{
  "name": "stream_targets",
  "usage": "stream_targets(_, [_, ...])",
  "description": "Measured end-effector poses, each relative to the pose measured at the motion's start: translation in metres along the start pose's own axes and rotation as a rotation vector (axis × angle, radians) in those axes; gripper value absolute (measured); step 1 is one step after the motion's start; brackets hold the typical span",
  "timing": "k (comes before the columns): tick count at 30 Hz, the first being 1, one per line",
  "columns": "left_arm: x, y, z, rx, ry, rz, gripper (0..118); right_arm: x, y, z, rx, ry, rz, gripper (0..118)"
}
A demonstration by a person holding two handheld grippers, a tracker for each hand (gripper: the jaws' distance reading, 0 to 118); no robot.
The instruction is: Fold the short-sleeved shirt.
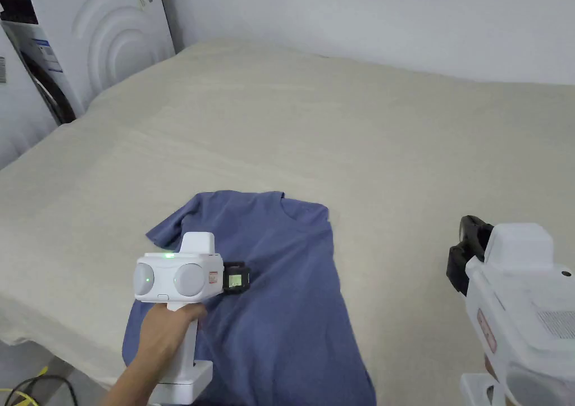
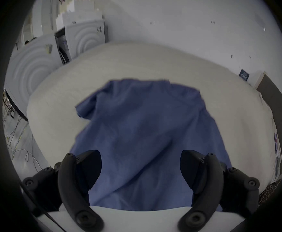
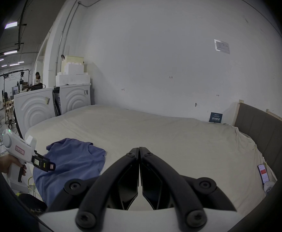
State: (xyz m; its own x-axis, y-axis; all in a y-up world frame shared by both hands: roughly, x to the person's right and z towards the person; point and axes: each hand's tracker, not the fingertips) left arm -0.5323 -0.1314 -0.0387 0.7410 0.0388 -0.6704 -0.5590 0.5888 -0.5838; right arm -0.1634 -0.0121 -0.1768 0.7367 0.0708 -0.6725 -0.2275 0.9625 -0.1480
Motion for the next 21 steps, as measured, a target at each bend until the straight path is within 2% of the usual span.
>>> stream_targets(6, [0.005, -0.004, -0.043, -0.104, 0.011, -0.016, 99, 0.009, -0.011, -0.006, -0.036, -0.023, -0.004, 0])
stream_targets(8, [0.007, -0.008, -0.048, -0.177, -0.003, -0.013, 83, 0.012, -0.014, -0.007, -0.047, -0.027, -0.003, 0])
stream_targets(9, [0.01, -0.009, -0.049, -0.174, -0.007, -0.02, 82, 0.013, -0.016, -0.007, -0.052, -0.03, -0.003, 0])
stream_targets(10, [0.012, -0.01, -0.047, -0.157, 0.004, -0.028, 76, 0.014, -0.017, -0.006, -0.055, -0.032, -0.004, 0])
stream_targets(12, [0.022, -0.013, -0.027, -0.147, -0.008, -0.05, 46, 0.017, -0.019, -0.006, -0.062, -0.036, -0.007, 0])
stream_targets(14, [0.027, -0.012, -0.023, -0.127, -0.01, -0.087, 8, 0.019, -0.02, -0.004, -0.066, -0.04, -0.012, 0])
stream_targets(18, [0.023, -0.012, -0.027, -0.124, -0.018, -0.108, 3, 0.025, -0.02, 0.001, -0.064, -0.047, -0.02, 0])
stream_targets(21, [0.021, -0.012, -0.007, -0.089, -0.063, -0.036, 2, 0.032, -0.017, 0.007, -0.053, -0.056, -0.025, 0])
